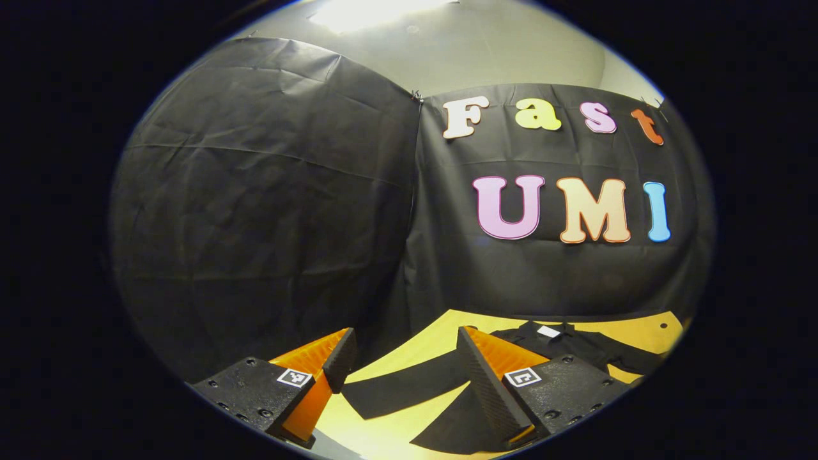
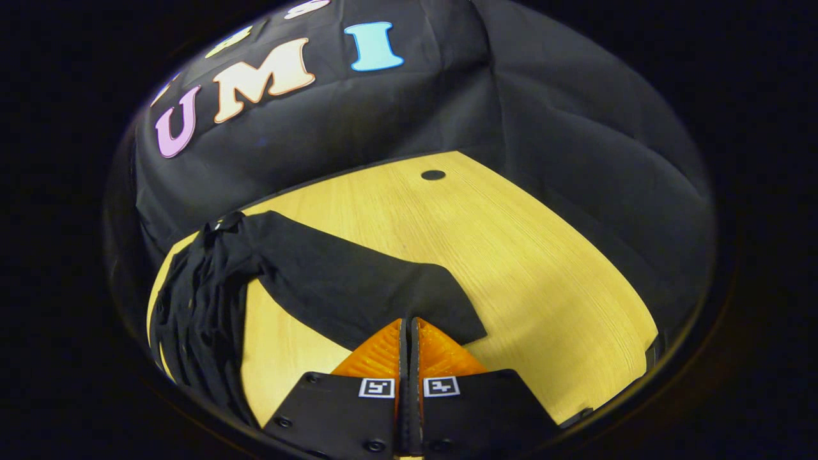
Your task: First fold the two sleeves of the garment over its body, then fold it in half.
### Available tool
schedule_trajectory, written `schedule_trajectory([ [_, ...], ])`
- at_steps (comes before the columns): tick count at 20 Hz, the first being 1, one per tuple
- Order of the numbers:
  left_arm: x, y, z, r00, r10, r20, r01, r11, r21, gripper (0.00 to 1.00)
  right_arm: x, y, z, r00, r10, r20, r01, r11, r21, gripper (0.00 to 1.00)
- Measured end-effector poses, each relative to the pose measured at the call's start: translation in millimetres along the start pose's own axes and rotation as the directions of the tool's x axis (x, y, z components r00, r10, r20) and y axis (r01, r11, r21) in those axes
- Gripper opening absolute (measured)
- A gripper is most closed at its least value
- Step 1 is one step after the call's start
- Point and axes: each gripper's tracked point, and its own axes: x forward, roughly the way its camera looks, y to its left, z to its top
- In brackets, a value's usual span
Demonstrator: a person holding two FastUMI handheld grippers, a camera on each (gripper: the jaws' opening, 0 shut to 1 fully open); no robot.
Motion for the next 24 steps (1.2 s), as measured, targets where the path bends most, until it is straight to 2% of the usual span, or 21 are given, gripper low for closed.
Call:
schedule_trajectory([
  [5,14,6,-7,1.000,-0.015,-0.012,0.015,1.000,-0.003,0.93,-8,57,31,0.998,0.045,0.051,-0.044,0.999,-0.015,0.02],
  [12,42,19,-16,0.997,-0.066,-0.040,0.068,0.996,0.051,0.92,-16,147,71,0.989,0.092,0.114,-0.091,0.996,-0.015,0.02],
  [19,57,30,-26,0.994,-0.084,-0.070,0.087,0.996,0.036,0.92,-17,243,112,0.972,0.178,0.154,-0.174,0.984,-0.038,0.02],
  [24,64,34,-30,0.993,-0.092,-0.077,0.095,0.994,0.045,0.92,-17,314,136,0.950,0.252,0.185,-0.243,0.968,-0.070,0.02],
])
